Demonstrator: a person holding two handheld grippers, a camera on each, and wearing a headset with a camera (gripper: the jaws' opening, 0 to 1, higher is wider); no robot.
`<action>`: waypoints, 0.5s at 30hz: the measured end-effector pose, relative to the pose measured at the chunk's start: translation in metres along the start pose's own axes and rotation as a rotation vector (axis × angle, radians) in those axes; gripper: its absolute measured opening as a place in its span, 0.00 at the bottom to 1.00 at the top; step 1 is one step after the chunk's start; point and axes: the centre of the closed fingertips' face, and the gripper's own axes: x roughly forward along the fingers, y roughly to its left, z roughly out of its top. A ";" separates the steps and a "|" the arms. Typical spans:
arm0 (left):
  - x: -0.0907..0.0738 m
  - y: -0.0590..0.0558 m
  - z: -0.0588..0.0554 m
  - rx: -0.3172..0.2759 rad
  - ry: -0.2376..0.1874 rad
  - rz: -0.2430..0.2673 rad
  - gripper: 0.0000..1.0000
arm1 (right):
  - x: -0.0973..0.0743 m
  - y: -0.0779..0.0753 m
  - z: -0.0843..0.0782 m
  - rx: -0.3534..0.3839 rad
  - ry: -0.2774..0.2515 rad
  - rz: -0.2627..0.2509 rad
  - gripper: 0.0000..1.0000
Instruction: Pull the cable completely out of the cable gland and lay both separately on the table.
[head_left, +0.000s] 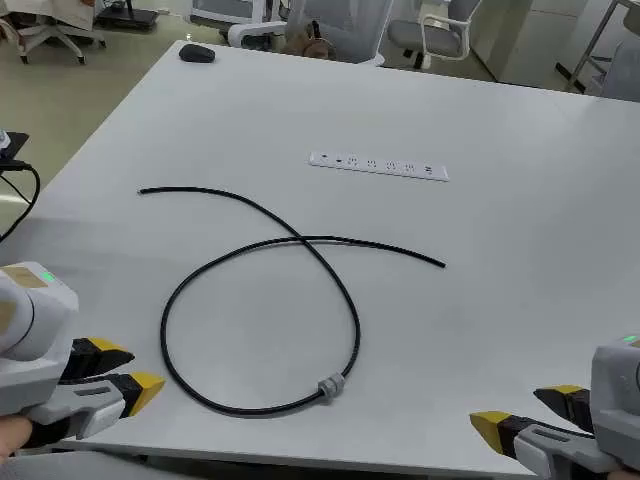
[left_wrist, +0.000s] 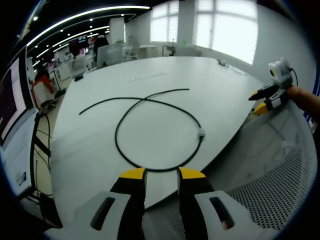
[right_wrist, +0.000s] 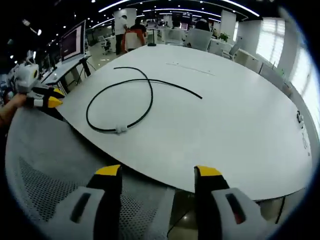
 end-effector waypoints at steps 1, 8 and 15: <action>0.000 -0.001 0.000 -0.001 0.002 -0.006 0.31 | 0.000 0.000 0.000 0.002 0.002 0.000 0.49; 0.002 -0.007 -0.005 0.005 0.029 -0.040 0.33 | 0.001 0.004 -0.003 0.003 0.016 0.019 0.49; 0.003 -0.010 -0.008 0.004 0.048 -0.058 0.28 | 0.000 0.002 0.001 0.008 -0.008 0.012 0.48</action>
